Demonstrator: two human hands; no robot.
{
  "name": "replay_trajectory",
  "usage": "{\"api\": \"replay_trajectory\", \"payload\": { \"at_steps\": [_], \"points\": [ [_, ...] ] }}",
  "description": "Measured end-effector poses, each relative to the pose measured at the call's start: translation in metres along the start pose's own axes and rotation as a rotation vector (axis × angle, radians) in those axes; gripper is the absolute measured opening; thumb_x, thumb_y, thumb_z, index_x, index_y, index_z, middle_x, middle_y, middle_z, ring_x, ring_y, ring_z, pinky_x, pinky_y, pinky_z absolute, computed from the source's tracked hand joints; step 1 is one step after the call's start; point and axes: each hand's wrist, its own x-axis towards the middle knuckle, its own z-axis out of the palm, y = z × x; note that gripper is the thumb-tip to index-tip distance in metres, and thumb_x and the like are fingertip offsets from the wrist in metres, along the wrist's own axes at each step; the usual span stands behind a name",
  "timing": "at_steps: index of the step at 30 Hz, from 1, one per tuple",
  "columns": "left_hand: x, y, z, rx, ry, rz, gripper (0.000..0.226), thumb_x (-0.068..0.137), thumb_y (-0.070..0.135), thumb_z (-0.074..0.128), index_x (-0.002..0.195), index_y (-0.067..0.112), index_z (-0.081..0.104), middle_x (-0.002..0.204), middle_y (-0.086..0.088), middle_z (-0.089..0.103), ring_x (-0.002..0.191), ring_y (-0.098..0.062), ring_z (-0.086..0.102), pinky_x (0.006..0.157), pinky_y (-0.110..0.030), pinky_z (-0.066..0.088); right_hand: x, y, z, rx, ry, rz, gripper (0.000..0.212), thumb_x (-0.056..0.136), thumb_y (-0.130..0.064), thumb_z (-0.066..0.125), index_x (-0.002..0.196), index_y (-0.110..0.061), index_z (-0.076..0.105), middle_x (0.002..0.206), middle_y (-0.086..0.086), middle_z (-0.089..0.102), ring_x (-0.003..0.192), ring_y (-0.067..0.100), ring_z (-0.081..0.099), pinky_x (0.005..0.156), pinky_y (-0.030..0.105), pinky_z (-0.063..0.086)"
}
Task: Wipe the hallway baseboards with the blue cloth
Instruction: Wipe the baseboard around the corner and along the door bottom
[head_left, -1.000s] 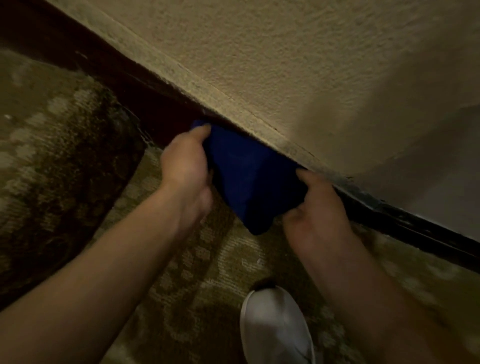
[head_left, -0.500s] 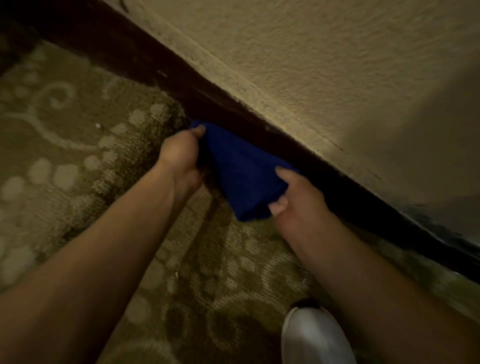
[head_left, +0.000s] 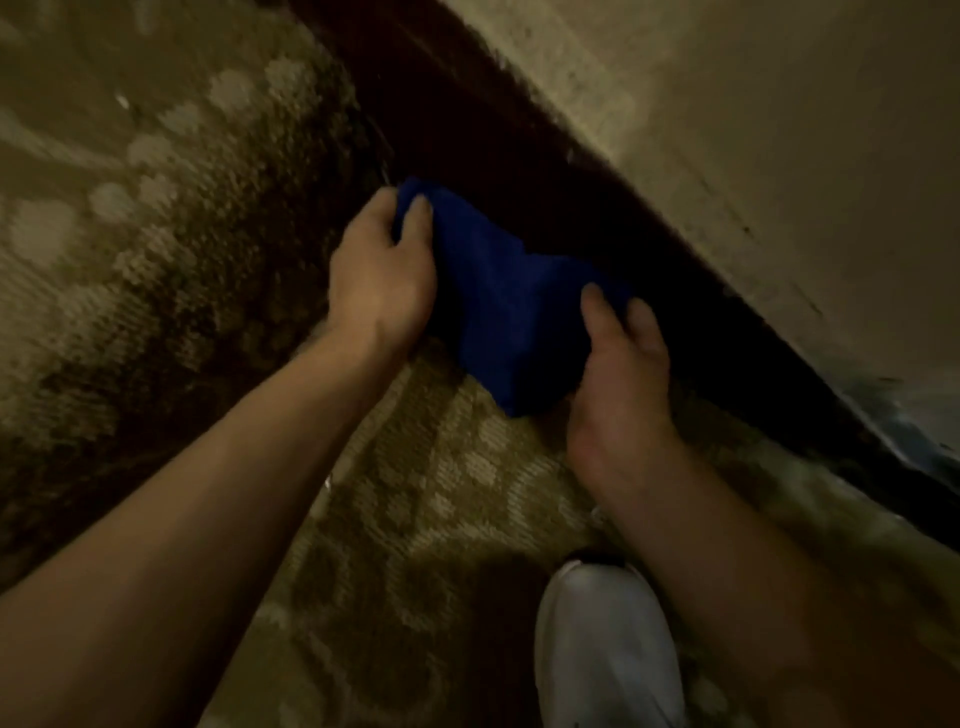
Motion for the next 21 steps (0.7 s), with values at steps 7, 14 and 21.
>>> {"api": "replay_trajectory", "payload": {
  "at_steps": [7,14,21],
  "points": [
    [-0.068,-0.024,-0.032,0.128,0.165,0.199,0.043,0.099,0.039,0.049,0.088,0.001,0.066,0.085,-0.016,0.068,0.075,-0.03,0.065,0.067,-0.048,0.054,-0.025,-0.014,-0.009,-0.183,-0.038,0.031,0.054,0.096,-0.046,0.055,0.147,-0.039,0.039,0.142,-0.007,0.051,0.118,0.018,0.058,0.099,0.045,0.05],
    [-0.144,-0.005,-0.081,-0.46,0.173,-0.317,0.006,0.095,0.023,0.063,0.1,0.025,0.062,0.11,0.001,0.068,0.103,-0.018,0.069,0.089,-0.038,0.058,-0.091,-0.01,0.008,-0.401,-0.405,0.127,0.042,0.091,-0.012,0.066,0.131,-0.026,0.058,0.122,-0.001,0.069,0.104,0.018,0.07,0.086,0.041,0.059],
    [-0.226,0.045,-0.145,-0.603,0.299,-0.498,0.017,0.096,0.014,0.059,0.11,0.024,0.058,0.114,-0.002,0.067,0.099,-0.019,0.071,0.081,-0.037,0.06,-0.185,-0.03,0.026,-0.644,-0.4,0.057,0.059,0.088,-0.002,0.056,0.139,-0.032,0.05,0.131,-0.005,0.062,0.116,0.016,0.063,0.097,0.048,0.054]
  ]
}}
